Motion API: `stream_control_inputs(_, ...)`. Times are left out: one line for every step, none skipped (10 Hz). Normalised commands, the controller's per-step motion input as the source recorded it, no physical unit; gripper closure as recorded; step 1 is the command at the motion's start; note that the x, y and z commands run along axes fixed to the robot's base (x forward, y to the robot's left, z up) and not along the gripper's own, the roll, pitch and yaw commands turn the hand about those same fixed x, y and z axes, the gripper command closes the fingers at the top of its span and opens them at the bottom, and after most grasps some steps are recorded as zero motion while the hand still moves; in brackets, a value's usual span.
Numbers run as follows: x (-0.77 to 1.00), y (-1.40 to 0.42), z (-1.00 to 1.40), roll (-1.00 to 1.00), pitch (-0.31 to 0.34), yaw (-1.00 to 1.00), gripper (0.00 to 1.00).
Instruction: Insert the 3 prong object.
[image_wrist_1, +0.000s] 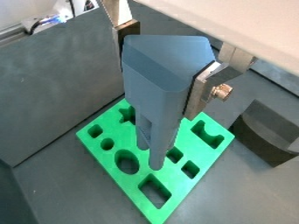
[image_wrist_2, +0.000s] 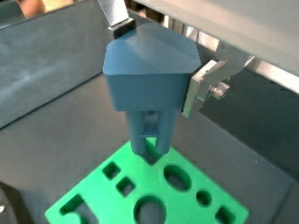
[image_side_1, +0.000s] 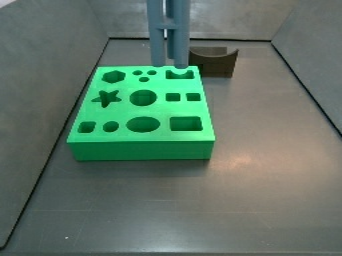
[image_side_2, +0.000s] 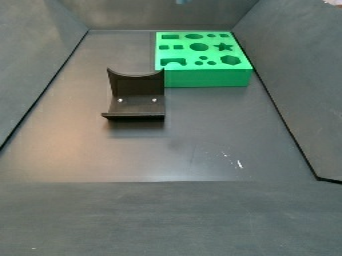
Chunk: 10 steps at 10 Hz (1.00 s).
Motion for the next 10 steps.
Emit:
stream_control_inputs(-0.32,0.69,-0.33,0.08,-0.016,-0.25,1.0)
stream_control_inputs(-0.37,0.65,-0.35,0.07,-0.019,-0.3,1.0)
stream_control_inputs(-0.31,0.52,-0.34,0.03,-0.026,-0.48,1.0)
stream_control_inputs(-0.21,0.33,-0.23,0.01,-0.081,-0.68,1.0)
stream_control_inputs(0.06,0.07,0.0,0.0,-0.149,-0.99,1.0)
stream_control_inputs(0.07,0.06,0.0,0.0,-0.14,-1.0,1.0)
stream_control_inputs(0.07,0.06,0.0,0.0,-0.139,-1.0,1.0)
stream_control_inputs(0.15,0.15,-0.01,0.0,-0.096,-0.92,1.0)
stream_control_inputs(0.0,0.52,-0.06,0.0,-0.077,-0.53,1.0)
stream_control_inputs(0.0,0.54,-0.06,0.0,-0.076,-0.52,1.0)
